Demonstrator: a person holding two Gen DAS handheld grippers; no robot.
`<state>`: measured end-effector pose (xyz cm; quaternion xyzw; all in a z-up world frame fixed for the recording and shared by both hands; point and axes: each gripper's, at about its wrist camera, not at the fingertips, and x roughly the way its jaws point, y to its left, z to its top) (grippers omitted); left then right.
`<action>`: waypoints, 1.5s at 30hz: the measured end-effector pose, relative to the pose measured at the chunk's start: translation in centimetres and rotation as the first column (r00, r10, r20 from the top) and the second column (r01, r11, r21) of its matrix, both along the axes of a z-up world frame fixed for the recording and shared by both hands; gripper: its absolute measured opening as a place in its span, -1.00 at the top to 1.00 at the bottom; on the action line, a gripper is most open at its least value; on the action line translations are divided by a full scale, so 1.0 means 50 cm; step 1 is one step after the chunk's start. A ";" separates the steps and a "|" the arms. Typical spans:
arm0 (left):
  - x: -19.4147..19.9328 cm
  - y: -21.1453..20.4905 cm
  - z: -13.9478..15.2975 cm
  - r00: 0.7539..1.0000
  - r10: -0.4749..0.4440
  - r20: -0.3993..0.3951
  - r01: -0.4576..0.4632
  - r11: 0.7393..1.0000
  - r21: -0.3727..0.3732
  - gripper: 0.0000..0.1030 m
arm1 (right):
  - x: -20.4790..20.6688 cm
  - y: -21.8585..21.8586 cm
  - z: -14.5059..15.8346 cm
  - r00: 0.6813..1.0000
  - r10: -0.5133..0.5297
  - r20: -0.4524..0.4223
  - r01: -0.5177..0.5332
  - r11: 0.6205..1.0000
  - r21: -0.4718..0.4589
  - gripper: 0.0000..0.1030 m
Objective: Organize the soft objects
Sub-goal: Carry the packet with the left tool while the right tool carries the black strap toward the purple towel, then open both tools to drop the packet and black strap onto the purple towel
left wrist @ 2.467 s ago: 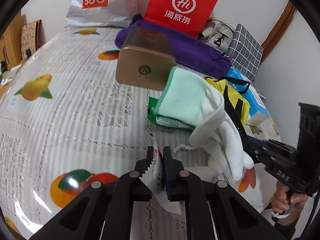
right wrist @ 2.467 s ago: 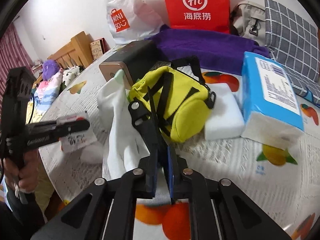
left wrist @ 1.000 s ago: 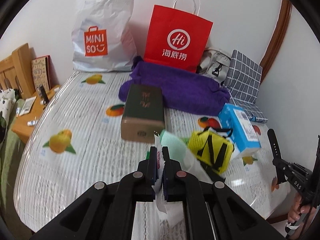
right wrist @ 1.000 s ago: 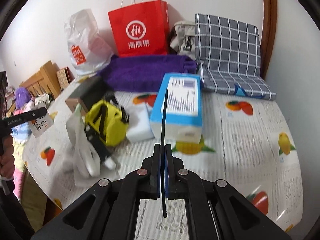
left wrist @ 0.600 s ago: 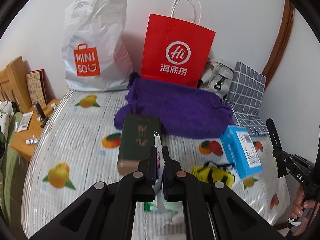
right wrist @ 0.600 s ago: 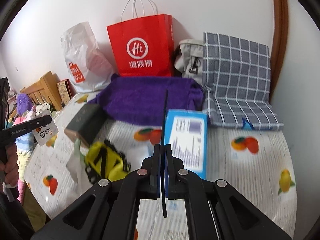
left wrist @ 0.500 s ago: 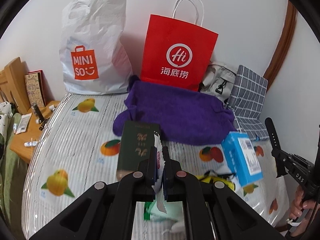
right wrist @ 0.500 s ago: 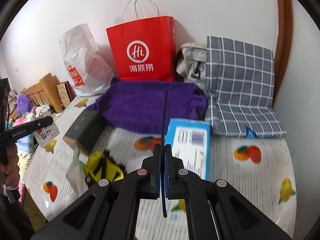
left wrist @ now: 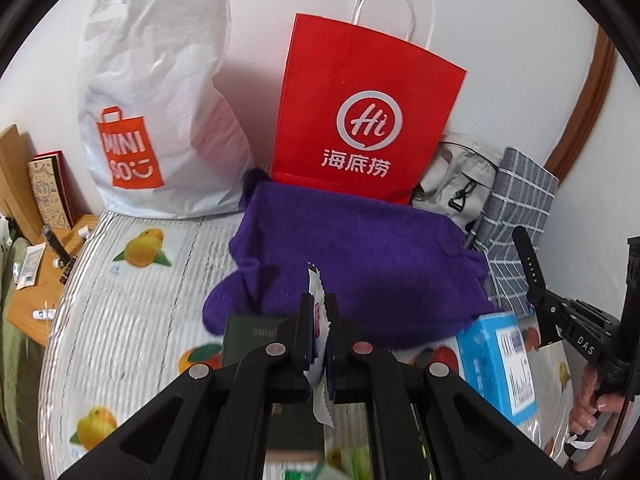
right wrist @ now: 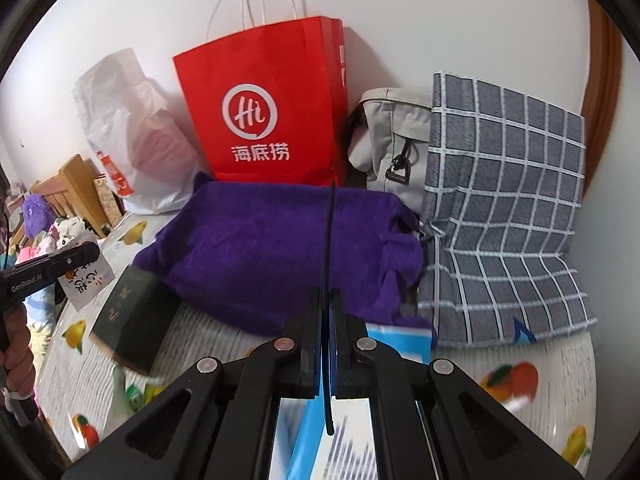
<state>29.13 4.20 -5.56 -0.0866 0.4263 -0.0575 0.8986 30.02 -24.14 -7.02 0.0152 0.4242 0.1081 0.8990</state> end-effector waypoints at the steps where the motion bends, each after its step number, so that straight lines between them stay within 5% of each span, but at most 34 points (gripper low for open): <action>1: 0.013 -0.001 -0.003 1.000 0.003 -0.006 -0.003 1.000 0.005 0.90 | 0.023 0.000 -0.005 1.000 -0.003 -0.008 0.003 1.000 0.005 0.95; 11: 0.142 -0.029 -0.024 1.000 -0.012 -0.026 0.011 1.000 -0.019 0.90 | 0.155 0.004 -0.028 0.999 0.003 -0.037 -0.002 1.000 0.020 0.95; 25: 0.303 -0.050 -0.133 0.992 -0.027 -0.123 0.017 0.997 -0.079 0.90 | 0.235 -0.002 -0.195 0.971 0.037 -0.234 -0.028 0.999 0.044 0.94; 31: 0.329 -0.052 -0.168 0.986 -0.058 -0.157 0.040 0.992 -0.117 0.90 | 0.243 -0.027 -0.227 0.956 0.039 -0.290 -0.005 0.993 0.117 0.93; 39: 0.337 -0.044 -0.187 0.981 -0.045 -0.187 0.021 0.991 -0.133 0.89 | 0.243 -0.016 -0.234 0.952 0.029 -0.304 -0.007 0.997 0.072 0.86; 41: 0.338 -0.049 -0.188 0.979 -0.047 -0.199 0.024 0.993 -0.116 0.64 | 0.245 -0.012 -0.232 0.953 0.028 -0.301 -0.007 0.997 0.070 0.68; 43: 0.336 -0.052 -0.184 0.983 -0.030 -0.183 0.015 0.996 -0.083 0.39 | 0.252 -0.007 -0.234 0.953 0.023 -0.301 -0.001 0.997 0.072 0.22; 45: 0.334 -0.050 -0.179 0.984 -0.010 -0.177 0.001 0.999 -0.052 0.21 | 0.248 -0.007 -0.227 0.957 0.026 -0.287 -0.003 0.997 0.080 0.16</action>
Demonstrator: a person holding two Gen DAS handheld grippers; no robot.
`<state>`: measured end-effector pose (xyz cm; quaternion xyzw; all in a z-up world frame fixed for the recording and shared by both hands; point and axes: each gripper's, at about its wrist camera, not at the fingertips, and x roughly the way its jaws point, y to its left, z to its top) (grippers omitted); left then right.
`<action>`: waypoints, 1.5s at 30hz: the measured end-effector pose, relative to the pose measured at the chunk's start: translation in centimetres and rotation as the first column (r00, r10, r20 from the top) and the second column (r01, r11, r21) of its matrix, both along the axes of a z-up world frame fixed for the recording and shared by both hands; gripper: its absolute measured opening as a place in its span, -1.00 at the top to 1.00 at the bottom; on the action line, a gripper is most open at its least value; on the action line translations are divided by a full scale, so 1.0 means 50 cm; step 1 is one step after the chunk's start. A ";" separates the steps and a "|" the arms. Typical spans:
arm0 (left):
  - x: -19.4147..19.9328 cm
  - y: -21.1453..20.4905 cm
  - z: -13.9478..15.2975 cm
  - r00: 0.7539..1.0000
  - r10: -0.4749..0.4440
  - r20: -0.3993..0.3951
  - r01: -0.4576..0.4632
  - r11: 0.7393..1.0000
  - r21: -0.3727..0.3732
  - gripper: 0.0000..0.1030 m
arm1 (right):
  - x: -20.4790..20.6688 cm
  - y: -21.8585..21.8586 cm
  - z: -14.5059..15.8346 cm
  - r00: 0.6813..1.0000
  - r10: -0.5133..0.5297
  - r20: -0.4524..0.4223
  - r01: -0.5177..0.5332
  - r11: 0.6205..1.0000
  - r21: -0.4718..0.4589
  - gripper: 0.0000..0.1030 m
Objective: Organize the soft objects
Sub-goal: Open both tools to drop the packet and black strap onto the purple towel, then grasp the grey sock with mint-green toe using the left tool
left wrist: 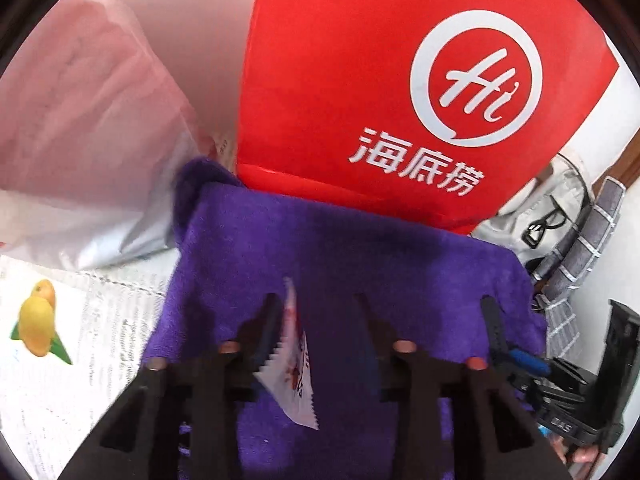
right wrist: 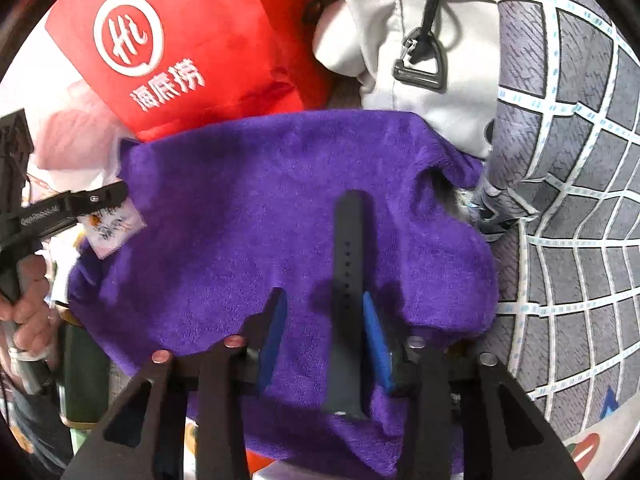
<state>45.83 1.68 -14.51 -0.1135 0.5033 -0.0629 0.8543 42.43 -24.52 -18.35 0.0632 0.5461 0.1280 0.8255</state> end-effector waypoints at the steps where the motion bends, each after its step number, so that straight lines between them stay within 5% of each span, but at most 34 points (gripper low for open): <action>1: -0.002 0.000 0.003 1.000 0.005 0.002 -0.005 1.000 0.010 0.16 | -0.003 0.004 0.005 1.000 0.004 0.012 -0.004 1.000 -0.017 0.13; 6: -0.017 0.011 0.021 0.999 0.030 0.023 -0.031 0.999 0.038 -0.08 | -0.017 0.021 0.030 0.997 0.026 0.078 -0.018 0.995 -0.096 -0.17; 15: -0.083 0.003 0.098 0.990 -0.014 0.141 0.016 1.000 -0.014 -0.17 | -0.064 0.014 0.128 0.978 0.015 0.207 0.002 0.997 -0.079 -0.21; 20: -0.135 -0.004 0.117 0.994 -0.036 0.106 0.038 0.999 -0.015 -0.20 | -0.122 0.011 0.173 0.966 0.019 0.258 -0.001 0.998 -0.069 -0.31; 33: -0.343 0.045 0.142 0.994 -0.007 0.109 0.006 1.000 0.010 -0.20 | -0.380 0.091 0.169 0.959 0.160 0.236 -0.161 0.987 -0.015 -0.31; 45: -0.530 0.099 0.089 0.997 0.054 0.059 -0.053 0.998 -0.016 -0.20 | -0.543 0.122 0.123 0.972 0.175 0.158 -0.182 0.983 0.031 -0.27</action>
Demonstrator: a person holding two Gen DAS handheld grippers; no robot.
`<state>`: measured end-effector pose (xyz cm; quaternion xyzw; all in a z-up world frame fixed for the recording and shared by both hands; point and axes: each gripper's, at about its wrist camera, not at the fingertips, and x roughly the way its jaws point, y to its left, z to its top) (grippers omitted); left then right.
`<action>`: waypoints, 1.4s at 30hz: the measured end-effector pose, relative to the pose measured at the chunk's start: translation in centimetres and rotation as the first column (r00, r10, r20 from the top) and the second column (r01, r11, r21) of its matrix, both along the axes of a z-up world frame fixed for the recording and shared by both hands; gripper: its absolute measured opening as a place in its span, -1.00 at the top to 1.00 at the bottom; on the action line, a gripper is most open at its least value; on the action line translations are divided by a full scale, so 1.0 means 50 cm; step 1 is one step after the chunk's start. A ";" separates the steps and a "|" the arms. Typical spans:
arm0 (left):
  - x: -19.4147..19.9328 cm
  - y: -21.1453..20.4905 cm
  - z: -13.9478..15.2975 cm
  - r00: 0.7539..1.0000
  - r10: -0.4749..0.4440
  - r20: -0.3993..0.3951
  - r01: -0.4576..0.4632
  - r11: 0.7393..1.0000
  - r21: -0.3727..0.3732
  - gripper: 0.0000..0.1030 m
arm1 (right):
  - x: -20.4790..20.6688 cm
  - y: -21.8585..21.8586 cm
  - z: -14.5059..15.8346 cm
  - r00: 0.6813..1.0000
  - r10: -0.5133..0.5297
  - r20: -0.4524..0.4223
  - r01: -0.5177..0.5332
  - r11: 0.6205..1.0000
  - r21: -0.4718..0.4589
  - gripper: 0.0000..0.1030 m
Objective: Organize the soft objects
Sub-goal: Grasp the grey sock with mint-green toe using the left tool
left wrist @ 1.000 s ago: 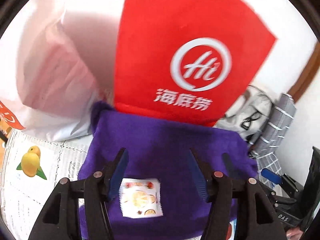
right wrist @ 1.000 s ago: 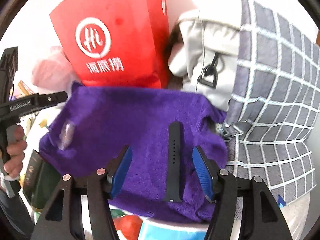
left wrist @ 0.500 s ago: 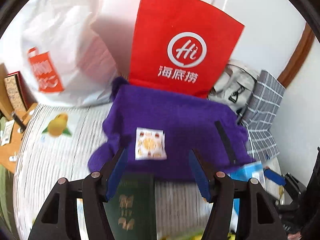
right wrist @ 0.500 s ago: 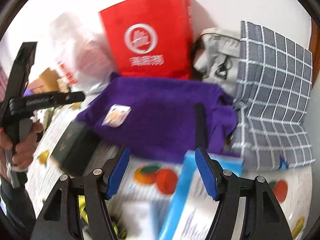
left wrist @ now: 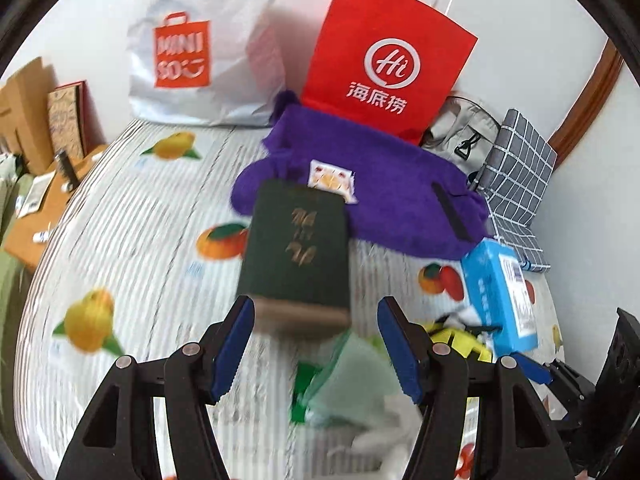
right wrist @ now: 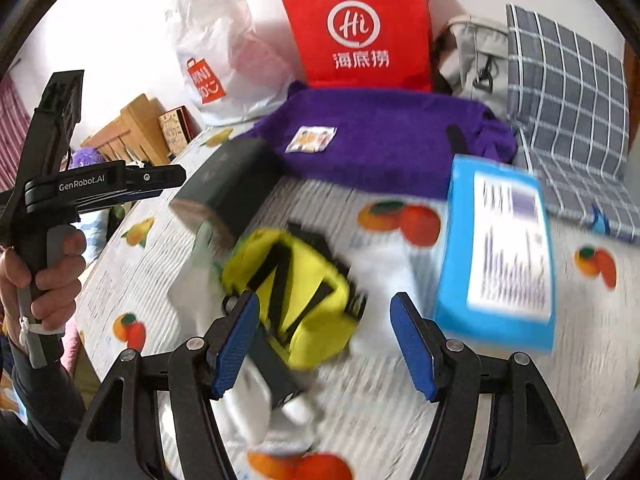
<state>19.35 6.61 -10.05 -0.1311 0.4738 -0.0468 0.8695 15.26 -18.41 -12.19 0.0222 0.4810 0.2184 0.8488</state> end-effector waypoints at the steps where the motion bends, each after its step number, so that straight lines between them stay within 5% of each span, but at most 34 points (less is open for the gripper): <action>1: -0.011 0.005 -0.003 1.000 0.005 -0.002 -0.005 1.000 -0.008 -0.20 | -0.007 0.004 -0.003 1.000 0.008 -0.001 -0.008 1.000 -0.005 -0.09; 4: -0.048 0.021 -0.014 1.000 0.019 -0.004 -0.019 0.999 -0.041 -0.20 | -0.039 0.025 -0.020 0.999 0.052 -0.011 -0.053 0.998 -0.043 0.37; 17: -0.138 0.066 -0.055 0.999 0.041 -0.014 -0.042 0.994 -0.100 -0.20 | -0.036 0.094 -0.091 0.992 0.114 -0.057 -0.123 0.974 -0.188 0.31; 21: -0.147 0.082 -0.061 0.998 0.056 -0.017 -0.057 0.991 -0.121 -0.20 | -0.042 0.105 -0.080 0.987 0.155 -0.040 -0.160 0.969 -0.191 0.83; 24: -0.150 0.085 -0.061 0.999 0.052 -0.013 -0.053 0.990 -0.127 -0.20 | -0.057 0.095 -0.059 0.989 0.150 -0.014 -0.151 0.974 -0.166 0.91; 32: -0.160 0.063 -0.064 0.999 0.030 -0.018 -0.032 0.991 -0.129 -0.20 | -0.094 0.030 -0.026 0.996 0.094 0.008 -0.093 0.992 -0.086 0.95; 42: -0.168 0.028 -0.079 0.999 0.020 -0.046 -0.024 0.995 -0.101 -0.20 | -0.153 -0.088 -0.030 1.000 -0.020 0.005 0.020 0.993 -0.119 0.95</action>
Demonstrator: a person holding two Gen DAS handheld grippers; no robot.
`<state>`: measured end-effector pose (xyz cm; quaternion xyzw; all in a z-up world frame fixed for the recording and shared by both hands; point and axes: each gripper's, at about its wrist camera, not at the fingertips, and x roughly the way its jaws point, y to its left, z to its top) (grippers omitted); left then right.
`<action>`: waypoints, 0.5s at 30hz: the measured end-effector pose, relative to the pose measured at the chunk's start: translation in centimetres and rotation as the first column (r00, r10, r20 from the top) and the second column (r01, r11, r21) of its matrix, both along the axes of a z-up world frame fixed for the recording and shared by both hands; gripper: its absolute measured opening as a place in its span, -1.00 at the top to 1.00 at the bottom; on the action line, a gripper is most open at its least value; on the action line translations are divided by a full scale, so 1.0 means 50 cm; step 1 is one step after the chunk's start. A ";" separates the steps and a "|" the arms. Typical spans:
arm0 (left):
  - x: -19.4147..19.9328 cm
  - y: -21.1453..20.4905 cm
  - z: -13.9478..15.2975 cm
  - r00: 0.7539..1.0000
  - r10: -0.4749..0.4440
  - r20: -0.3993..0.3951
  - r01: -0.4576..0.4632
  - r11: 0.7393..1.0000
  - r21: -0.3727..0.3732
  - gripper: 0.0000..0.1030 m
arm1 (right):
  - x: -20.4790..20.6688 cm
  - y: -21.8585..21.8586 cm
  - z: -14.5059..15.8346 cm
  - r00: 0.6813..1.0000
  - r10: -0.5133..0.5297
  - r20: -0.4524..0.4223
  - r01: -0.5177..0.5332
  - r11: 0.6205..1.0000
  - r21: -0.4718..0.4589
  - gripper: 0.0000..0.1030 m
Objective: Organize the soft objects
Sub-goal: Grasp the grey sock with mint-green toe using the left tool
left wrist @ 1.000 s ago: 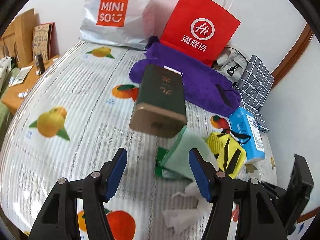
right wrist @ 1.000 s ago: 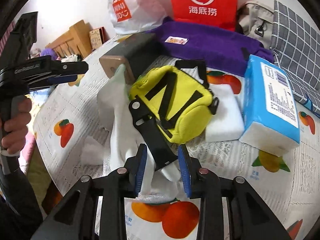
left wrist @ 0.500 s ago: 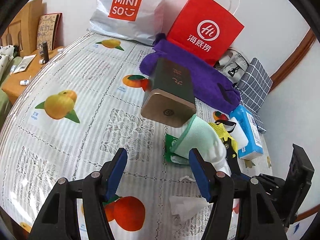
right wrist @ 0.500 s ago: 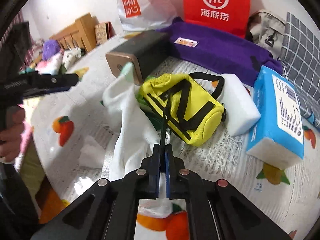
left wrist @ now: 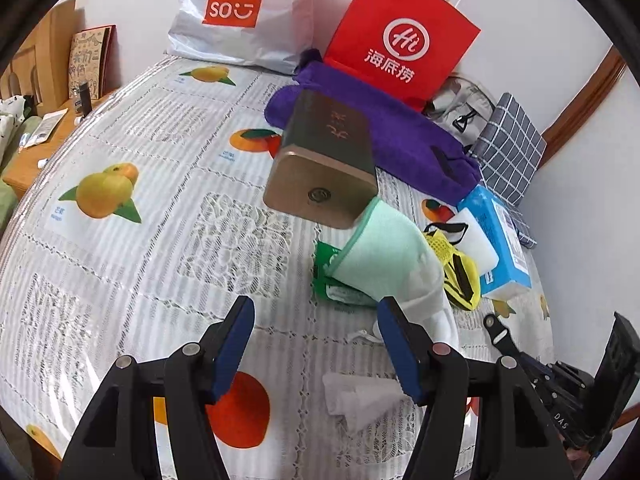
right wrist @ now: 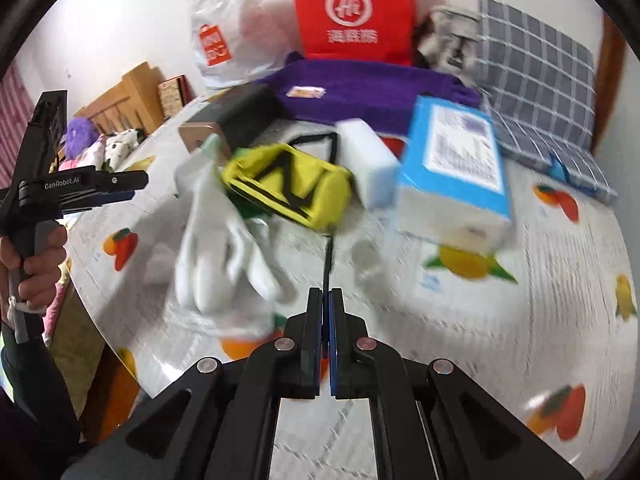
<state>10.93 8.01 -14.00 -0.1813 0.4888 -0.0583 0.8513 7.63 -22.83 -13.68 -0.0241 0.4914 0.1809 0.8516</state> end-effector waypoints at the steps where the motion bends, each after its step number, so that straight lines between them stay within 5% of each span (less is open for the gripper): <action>1: 0.000 -0.005 -0.003 1.000 -0.002 -0.005 0.002 1.000 0.001 -0.20 | -0.002 -0.006 -0.014 1.000 -0.008 -0.008 0.008 1.000 -0.015 0.95; 15: -0.005 -0.037 -0.016 0.999 -0.020 -0.037 0.022 0.999 0.049 -0.20 | 0.042 0.004 -0.076 0.999 -0.040 0.032 0.039 0.999 0.011 0.94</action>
